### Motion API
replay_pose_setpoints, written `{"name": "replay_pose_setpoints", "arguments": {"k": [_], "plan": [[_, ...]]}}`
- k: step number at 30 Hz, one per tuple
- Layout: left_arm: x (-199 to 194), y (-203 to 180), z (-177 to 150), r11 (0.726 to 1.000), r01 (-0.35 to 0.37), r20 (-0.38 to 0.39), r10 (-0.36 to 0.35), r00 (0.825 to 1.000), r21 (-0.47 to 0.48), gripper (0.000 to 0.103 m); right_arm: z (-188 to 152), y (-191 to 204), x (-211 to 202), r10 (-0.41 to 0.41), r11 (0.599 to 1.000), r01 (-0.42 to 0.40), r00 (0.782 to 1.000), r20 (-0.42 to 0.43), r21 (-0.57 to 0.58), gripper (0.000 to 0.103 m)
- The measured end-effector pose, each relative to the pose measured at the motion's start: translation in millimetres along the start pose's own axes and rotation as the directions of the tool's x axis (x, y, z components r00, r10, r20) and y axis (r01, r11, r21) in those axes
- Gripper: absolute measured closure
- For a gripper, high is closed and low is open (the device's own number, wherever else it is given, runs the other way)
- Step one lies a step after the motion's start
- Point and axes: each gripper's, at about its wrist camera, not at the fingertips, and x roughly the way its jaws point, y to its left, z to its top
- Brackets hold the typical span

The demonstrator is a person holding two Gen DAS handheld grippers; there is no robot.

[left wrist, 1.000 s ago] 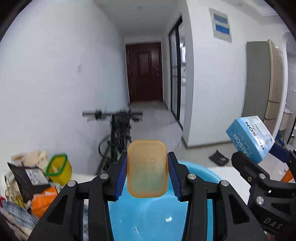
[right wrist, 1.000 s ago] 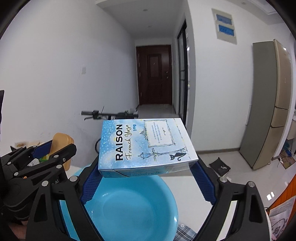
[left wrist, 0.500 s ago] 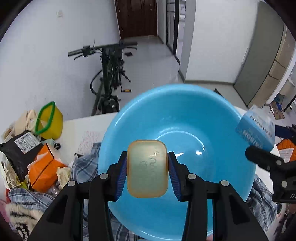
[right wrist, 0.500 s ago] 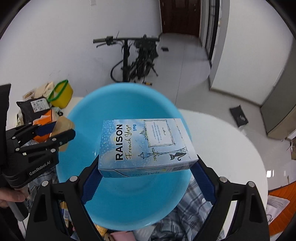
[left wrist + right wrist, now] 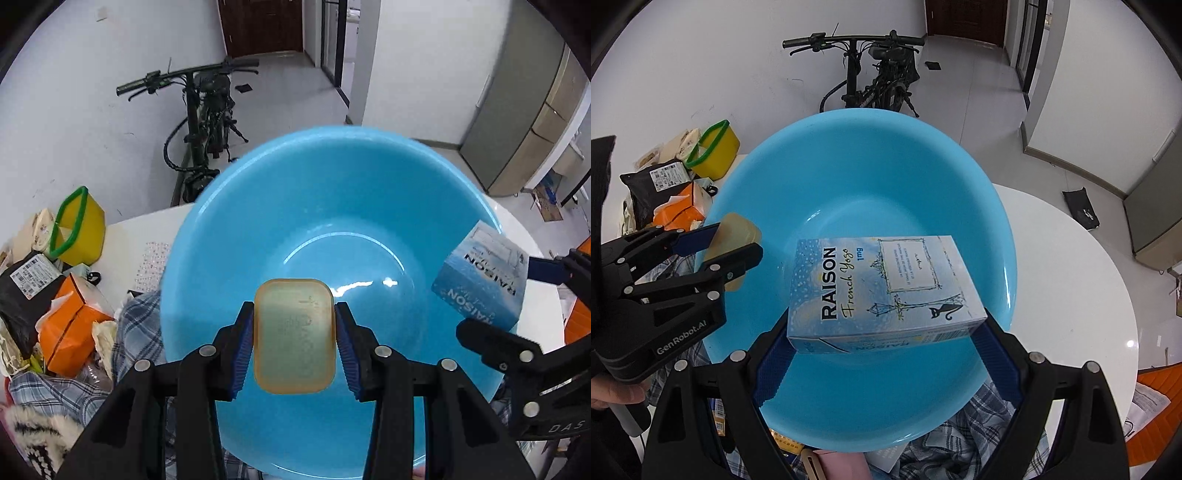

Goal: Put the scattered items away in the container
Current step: 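Open both tools to drop the soap and RAISON box into the basin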

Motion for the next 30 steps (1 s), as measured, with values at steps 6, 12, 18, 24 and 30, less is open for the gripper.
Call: {"name": "replay_pose_setpoints", "arguments": {"k": [6,12,18,24,30], "plan": [[20.3,1.0,-4.4,0.999,0.004,-0.086,-0.008,0.996,-0.045,0.026,0.9,-4.1,-0.8,-0.009,1.0,0.009,1.0,0.004,0.004,0.014],[18.8,4.5,-5.6,0.999,-0.003,-0.084,-0.001,0.996,-0.049,0.026,0.8,-5.1,4.2,-0.015,1.0,0.015,1.0,-0.006,0.0,0.014],[19.7,7.3,-4.3,0.999,-0.011,-0.083,0.007,0.997,-0.053,0.026,-1.3,-1.4,15.7,-0.013,1.0,0.012,0.999,-0.037,-0.019,0.013],[20.7,6.1,-5.1,0.999,-0.039,-0.079,0.036,0.996,-0.033,0.026,-3.4,0.4,28.0,-0.018,0.999,0.015,0.996,-0.089,-0.032,0.012],[21.3,6.7,-6.2,0.999,-0.038,-0.081,0.035,0.996,-0.034,0.026,-2.6,0.4,26.8,-0.019,0.999,0.016,0.997,-0.08,-0.03,0.012]]}}
